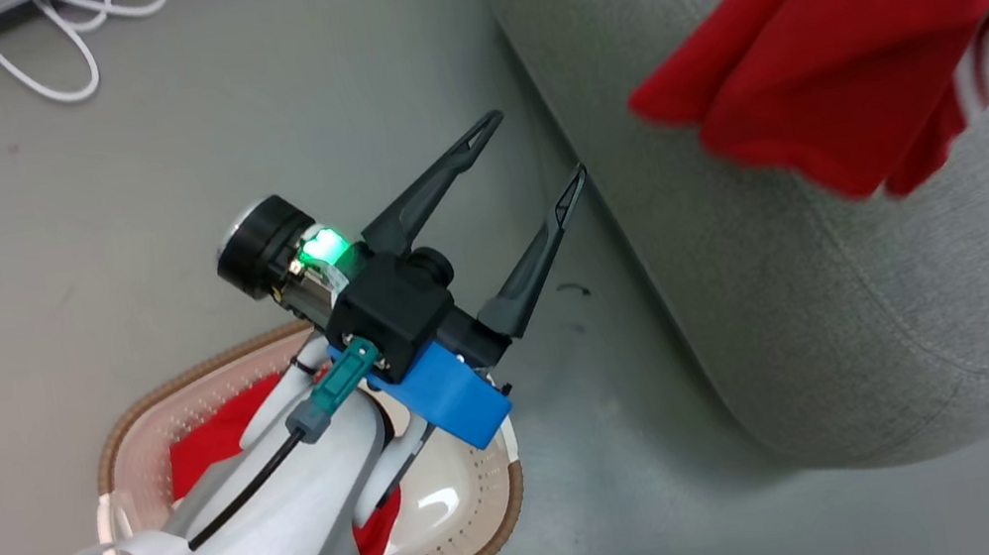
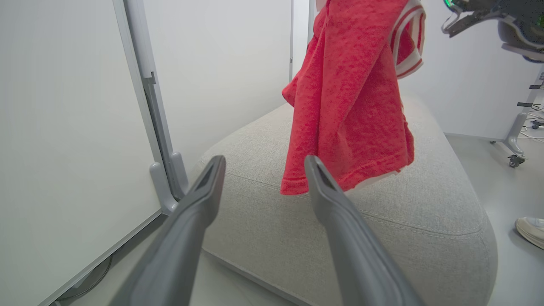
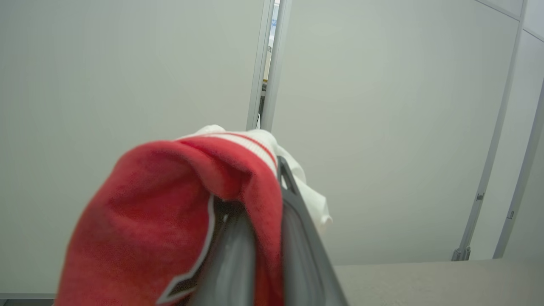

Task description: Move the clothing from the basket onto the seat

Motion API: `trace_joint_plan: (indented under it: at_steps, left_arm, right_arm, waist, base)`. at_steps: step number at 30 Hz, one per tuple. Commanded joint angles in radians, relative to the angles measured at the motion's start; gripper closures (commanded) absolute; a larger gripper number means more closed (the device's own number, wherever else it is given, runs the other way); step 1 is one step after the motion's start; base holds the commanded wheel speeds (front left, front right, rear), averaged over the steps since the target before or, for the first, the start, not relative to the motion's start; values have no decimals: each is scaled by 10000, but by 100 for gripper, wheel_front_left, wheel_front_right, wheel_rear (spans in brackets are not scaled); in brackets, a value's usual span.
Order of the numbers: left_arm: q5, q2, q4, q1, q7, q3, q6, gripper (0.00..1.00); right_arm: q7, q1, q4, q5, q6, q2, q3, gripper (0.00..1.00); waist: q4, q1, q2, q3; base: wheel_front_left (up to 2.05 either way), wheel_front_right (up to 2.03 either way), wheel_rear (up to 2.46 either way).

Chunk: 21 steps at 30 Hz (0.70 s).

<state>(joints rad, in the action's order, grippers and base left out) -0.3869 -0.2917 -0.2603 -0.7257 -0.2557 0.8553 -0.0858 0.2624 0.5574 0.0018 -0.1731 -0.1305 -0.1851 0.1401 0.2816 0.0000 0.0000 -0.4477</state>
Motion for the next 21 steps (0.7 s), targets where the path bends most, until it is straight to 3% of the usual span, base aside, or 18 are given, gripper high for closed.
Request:
trace_joint_plan:
  at_steps: [1,14,21]
  left_arm:
    - [70,-78,46,-220,40,-41,3,0]
    - [463,-443,610,-1314,290,-185,72,0]
    - [550,-736,955,-1515,441,-201,119,0]
  right_arm:
    - [38,454,-109,117,-5,-137,196,100]
    - [37,3811,413,236,-3,-1750,2424,100]
    - [34,4584,2331,-116,-5,-2474,3200,100]
  waist:
    - [-155,0,0,-488]
    - [-376,0,0,-2799]
    - [-349,0,0,-3547]
  base:
    - [0,0,0]
    - [0,0,0]
    - [0,0,0]
